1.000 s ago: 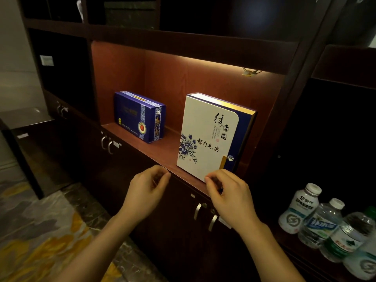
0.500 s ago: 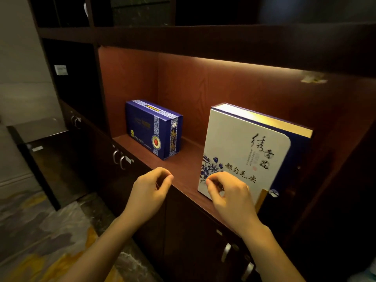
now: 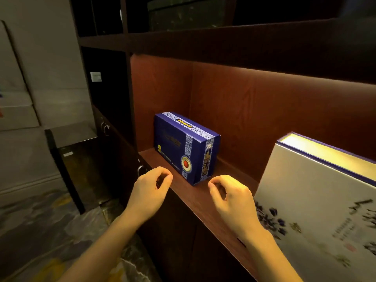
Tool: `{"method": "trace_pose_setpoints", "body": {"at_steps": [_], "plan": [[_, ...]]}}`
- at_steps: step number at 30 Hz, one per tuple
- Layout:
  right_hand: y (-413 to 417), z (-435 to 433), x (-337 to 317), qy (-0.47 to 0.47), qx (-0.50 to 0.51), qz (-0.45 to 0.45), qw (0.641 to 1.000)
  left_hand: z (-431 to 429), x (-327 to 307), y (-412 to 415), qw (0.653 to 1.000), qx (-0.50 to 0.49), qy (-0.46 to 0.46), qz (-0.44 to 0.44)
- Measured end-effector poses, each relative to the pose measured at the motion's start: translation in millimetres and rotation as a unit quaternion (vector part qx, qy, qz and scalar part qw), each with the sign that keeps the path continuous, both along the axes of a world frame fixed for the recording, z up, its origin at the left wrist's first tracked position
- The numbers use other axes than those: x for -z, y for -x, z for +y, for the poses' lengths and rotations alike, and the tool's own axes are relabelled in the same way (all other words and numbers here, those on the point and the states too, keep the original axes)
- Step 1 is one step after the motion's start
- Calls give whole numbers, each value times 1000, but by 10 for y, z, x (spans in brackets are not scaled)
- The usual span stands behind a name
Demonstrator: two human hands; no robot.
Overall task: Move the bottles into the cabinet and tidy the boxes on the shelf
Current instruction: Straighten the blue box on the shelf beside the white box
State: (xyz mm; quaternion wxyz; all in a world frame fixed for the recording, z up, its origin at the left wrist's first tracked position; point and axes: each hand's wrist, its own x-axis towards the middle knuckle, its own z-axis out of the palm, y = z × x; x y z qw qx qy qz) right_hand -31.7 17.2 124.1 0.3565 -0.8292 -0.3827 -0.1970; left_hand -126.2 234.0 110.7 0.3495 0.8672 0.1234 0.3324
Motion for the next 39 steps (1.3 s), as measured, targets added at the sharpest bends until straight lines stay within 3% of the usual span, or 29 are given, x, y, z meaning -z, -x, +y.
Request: {"method": "trace_pose_setpoints", "body": {"at_steps": [14, 22, 27, 39], "plan": [[-1036, 1470, 83, -15, 161, -12, 987, 1766, 79, -1577, 993, 110, -18, -43], [-1375, 1990, 55, -94, 274, 15, 957, 2647, 88, -2385, 987, 153, 15, -38], [-1480, 2162, 93, -142, 325, 23, 935, 2999, 125, -2813, 986, 158, -25, -45], [-1540, 2275, 125, -213, 388, 22, 897, 3306, 119, -3568, 987, 156, 42, -3]]}}
